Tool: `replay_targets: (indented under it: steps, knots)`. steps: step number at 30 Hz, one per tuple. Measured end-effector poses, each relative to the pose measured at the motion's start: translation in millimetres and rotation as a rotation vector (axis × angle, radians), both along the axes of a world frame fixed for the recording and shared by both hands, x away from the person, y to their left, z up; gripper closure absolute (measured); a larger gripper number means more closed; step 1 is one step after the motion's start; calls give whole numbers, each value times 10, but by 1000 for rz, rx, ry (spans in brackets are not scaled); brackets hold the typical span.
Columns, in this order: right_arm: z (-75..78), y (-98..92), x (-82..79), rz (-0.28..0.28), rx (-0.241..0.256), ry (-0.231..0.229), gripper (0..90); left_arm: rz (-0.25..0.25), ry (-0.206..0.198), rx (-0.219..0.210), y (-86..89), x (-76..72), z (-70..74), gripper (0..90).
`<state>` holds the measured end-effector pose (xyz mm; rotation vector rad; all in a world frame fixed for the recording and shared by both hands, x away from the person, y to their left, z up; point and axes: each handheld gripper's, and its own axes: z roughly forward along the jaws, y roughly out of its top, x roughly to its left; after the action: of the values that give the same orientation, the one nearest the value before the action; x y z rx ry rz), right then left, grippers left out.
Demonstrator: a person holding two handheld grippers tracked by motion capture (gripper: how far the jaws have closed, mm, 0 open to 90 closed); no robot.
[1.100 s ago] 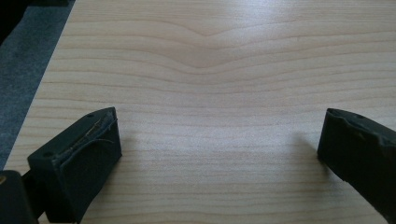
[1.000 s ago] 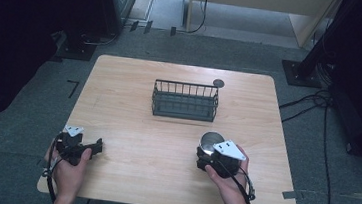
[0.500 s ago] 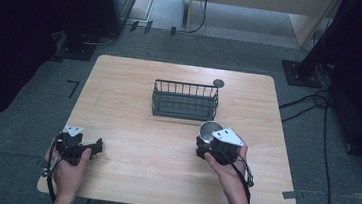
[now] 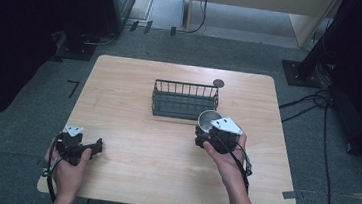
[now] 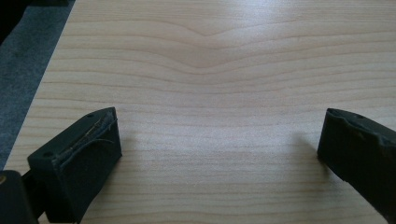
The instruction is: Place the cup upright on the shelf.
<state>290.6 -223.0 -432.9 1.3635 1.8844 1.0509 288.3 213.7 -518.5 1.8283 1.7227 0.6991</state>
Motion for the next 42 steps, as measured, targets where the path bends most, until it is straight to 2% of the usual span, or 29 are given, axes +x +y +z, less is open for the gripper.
replay_targets:
  steps: [16,21,31,42]
  knots:
    - [193,113,315,13,-14,-19,182,0,-1,-1,-1,0,0,0]
    - [248,136,422,2,-26,-24,182,3,-3,-4,-3,1,-2,0]
    - [391,168,620,-10,-17,-42,181,1,0,-1,-1,0,0,0]
    - [477,151,859,-39,-9,-63,181,1,0,-2,-1,0,0,0]
